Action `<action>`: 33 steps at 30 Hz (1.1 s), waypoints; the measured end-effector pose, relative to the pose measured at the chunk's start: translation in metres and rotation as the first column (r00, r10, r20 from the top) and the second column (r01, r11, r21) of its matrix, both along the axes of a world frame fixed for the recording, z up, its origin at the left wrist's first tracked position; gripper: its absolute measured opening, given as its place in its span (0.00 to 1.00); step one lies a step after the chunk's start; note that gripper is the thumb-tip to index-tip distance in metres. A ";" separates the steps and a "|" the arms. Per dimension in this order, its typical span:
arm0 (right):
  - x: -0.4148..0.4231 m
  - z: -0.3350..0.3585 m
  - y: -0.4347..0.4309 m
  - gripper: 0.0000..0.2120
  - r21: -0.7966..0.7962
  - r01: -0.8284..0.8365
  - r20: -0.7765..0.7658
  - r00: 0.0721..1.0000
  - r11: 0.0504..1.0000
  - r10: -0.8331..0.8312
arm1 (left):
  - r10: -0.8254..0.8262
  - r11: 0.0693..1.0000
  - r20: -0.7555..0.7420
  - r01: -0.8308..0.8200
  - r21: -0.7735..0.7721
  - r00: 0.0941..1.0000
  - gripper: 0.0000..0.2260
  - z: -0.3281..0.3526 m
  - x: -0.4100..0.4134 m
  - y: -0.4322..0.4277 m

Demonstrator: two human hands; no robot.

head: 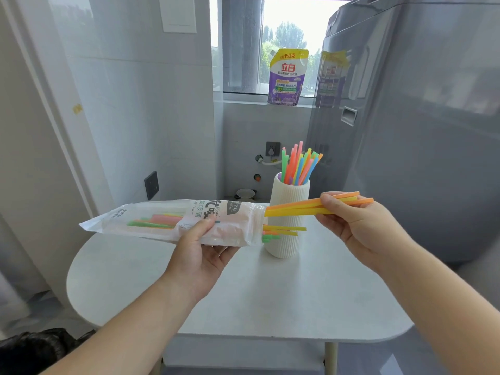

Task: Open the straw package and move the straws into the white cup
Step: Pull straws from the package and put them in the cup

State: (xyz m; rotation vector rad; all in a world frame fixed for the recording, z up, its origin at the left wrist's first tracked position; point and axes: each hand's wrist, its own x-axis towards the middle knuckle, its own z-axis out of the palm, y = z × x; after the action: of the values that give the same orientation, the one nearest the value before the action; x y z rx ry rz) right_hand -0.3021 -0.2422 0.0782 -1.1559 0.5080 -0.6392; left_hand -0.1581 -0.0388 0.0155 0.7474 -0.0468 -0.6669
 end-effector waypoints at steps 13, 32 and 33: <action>-0.036 0.060 -0.022 0.03 -0.397 0.057 -0.107 0.988 0.916 -0.108 | 0.070 0.997 -0.062 -0.070 -0.009 0.996 0.11 -0.003 0.013 0.002; -0.042 0.102 -0.026 0.03 -0.529 0.189 0.049 0.980 0.827 -0.192 | 0.059 0.998 -0.059 -0.060 -0.013 0.997 0.11 -0.006 0.012 0.003; -0.041 0.102 -0.026 0.03 -0.544 0.190 0.048 0.979 0.817 -0.196 | 0.058 0.998 -0.059 -0.059 -0.014 0.997 0.10 -0.006 0.012 0.003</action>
State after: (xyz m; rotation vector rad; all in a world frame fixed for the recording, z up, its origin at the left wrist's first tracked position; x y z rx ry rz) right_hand -0.3432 -0.2685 0.1806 -1.6629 0.4667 -0.9987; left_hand -0.1462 -0.0354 0.0093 0.7112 0.0233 -0.6317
